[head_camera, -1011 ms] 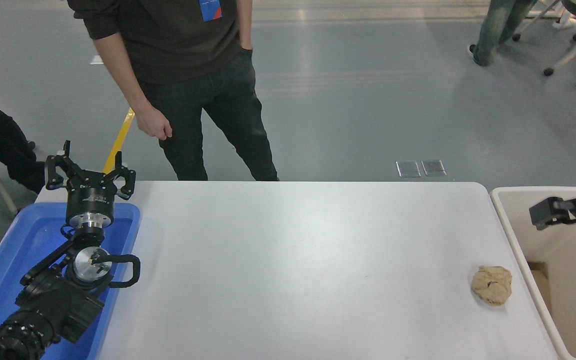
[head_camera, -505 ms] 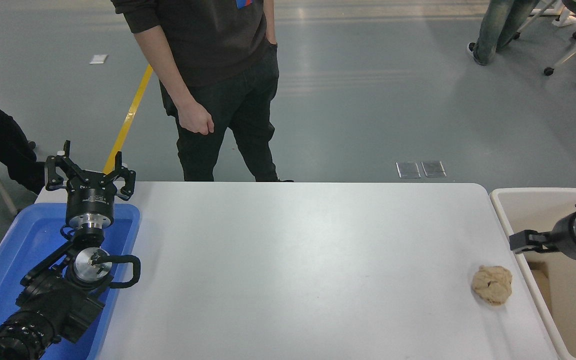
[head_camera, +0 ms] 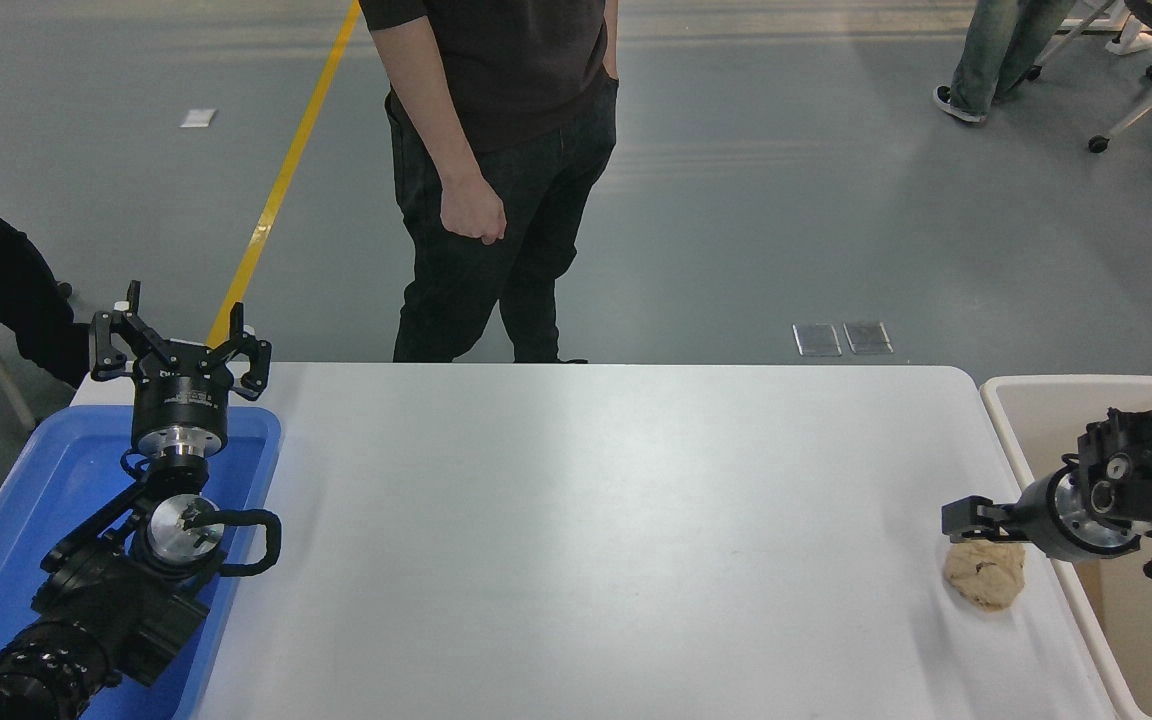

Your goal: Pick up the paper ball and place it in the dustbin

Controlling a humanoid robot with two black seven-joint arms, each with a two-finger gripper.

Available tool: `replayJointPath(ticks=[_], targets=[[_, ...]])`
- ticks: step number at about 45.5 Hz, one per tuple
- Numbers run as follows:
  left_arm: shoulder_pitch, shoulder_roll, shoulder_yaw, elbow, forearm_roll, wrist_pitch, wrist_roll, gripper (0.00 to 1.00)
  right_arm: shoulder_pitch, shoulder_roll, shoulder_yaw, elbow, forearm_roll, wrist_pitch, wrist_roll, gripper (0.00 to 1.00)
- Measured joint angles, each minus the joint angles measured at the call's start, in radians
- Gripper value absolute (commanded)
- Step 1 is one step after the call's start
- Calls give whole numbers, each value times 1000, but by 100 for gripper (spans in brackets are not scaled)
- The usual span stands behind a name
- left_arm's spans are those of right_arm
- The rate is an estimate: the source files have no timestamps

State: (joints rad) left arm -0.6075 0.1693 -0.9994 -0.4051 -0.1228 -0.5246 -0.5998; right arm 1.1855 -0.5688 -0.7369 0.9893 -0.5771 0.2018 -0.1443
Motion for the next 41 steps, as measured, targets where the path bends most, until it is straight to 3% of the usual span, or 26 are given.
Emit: replayJointPath(ticks=[8, 11, 13, 17, 20, 21, 23, 41], targets=[[0, 0, 0, 0, 0, 0, 0, 99, -61, 40, 17, -60, -2, -19, 0, 100], [0, 0, 0, 0, 0, 0, 0, 99, -85, 54, 20, -83, -6, -31, 0, 93], [0, 0, 0, 0, 0, 0, 0, 99, -100, 63, 22, -98, -13, -41, 0, 81], [0, 0, 0, 0, 0, 0, 0, 99, -124, 75, 25, -119, -25, -58, 0, 45], [0, 0, 0, 0, 0, 0, 0, 99, -136, 82, 26, -129, -31, -67, 0, 37], [0, -1, 0, 0, 0, 0, 0, 99, -139, 83, 26, -132, -33, -69, 0, 29], [0, -1, 0, 0, 0, 0, 0, 99, -143, 86, 27, -137, -35, -73, 1, 0], [0, 0, 1, 0, 0, 0, 1, 99, -46, 26, -2, -45, -40, -72, 2, 0]])
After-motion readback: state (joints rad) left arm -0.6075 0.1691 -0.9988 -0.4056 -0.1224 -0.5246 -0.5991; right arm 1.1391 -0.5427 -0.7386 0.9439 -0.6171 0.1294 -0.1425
